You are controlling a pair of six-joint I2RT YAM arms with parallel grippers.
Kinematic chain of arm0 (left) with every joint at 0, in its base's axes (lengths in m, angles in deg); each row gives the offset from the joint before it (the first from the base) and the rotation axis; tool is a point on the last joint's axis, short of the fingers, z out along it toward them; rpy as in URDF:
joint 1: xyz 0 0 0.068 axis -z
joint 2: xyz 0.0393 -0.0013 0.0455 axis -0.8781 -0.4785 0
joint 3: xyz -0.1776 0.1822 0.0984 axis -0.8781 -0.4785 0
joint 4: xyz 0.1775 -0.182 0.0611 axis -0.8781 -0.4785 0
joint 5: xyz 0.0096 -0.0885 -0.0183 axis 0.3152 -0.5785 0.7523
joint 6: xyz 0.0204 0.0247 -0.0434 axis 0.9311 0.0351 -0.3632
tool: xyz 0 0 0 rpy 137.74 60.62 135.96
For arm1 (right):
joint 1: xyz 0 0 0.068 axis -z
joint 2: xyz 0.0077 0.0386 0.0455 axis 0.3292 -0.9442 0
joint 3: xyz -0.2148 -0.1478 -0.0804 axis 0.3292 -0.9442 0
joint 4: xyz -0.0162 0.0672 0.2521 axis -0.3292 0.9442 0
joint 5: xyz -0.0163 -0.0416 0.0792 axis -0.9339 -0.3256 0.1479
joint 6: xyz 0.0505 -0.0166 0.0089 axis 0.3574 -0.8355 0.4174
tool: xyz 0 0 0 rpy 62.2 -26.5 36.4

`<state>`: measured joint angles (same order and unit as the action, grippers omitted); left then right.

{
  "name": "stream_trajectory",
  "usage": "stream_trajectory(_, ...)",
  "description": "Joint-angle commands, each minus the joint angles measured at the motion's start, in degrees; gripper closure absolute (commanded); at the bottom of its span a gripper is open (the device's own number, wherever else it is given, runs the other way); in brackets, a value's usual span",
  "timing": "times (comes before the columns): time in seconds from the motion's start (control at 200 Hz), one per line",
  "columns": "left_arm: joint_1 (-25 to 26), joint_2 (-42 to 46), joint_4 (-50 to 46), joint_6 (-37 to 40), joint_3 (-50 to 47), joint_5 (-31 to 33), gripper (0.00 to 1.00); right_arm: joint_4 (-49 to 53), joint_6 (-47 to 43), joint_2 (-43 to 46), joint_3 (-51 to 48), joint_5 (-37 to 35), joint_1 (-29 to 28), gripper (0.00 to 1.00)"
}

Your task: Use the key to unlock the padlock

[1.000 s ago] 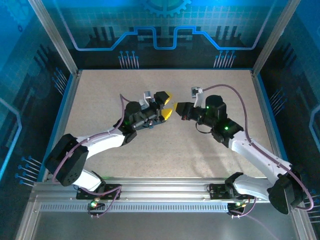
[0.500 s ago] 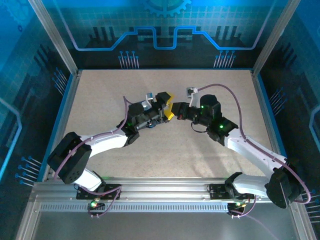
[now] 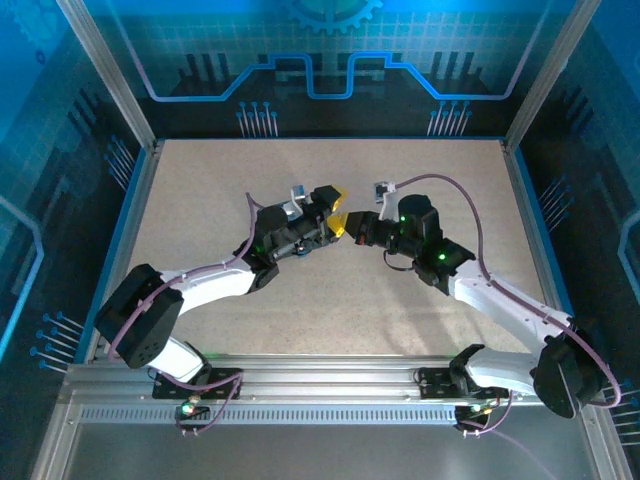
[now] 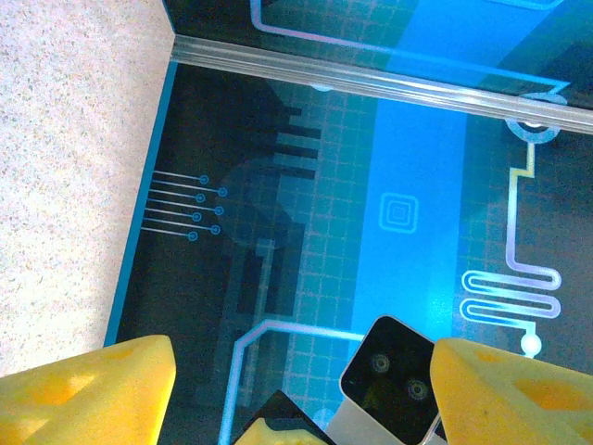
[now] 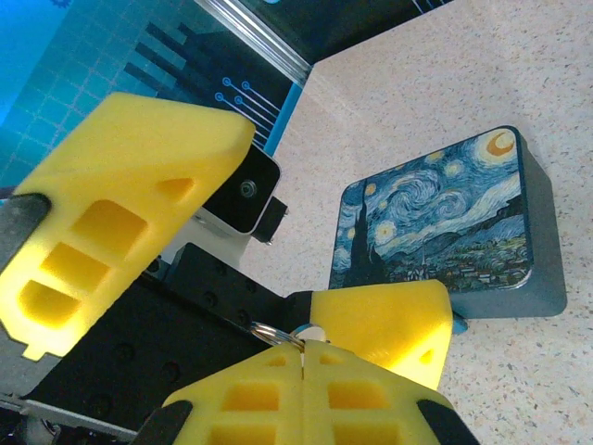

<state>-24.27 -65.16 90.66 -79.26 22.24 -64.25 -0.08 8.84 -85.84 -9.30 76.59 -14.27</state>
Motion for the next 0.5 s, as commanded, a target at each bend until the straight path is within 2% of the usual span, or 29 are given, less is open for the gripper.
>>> stream_trajectory(0.0, 0.28, 1.12, 0.38, -0.82, 0.44, 1.31, 0.27, 0.16, 0.45, 1.49, -0.65, -1.18, -0.90, 1.00)
stream_trajectory(0.285, 0.22, 1.70, -0.95, -0.55, 0.22, 1.77, 0.33, 0.91, 0.46, 2.47, -1.30, -2.07, -0.91, 1.00)
stream_trajectory(0.495, 0.29, 2.12, -1.34, -0.35, -0.04, 2.16, 0.45, 0.80, 0.98, 2.81, -1.87, -2.44, -0.94, 1.00)
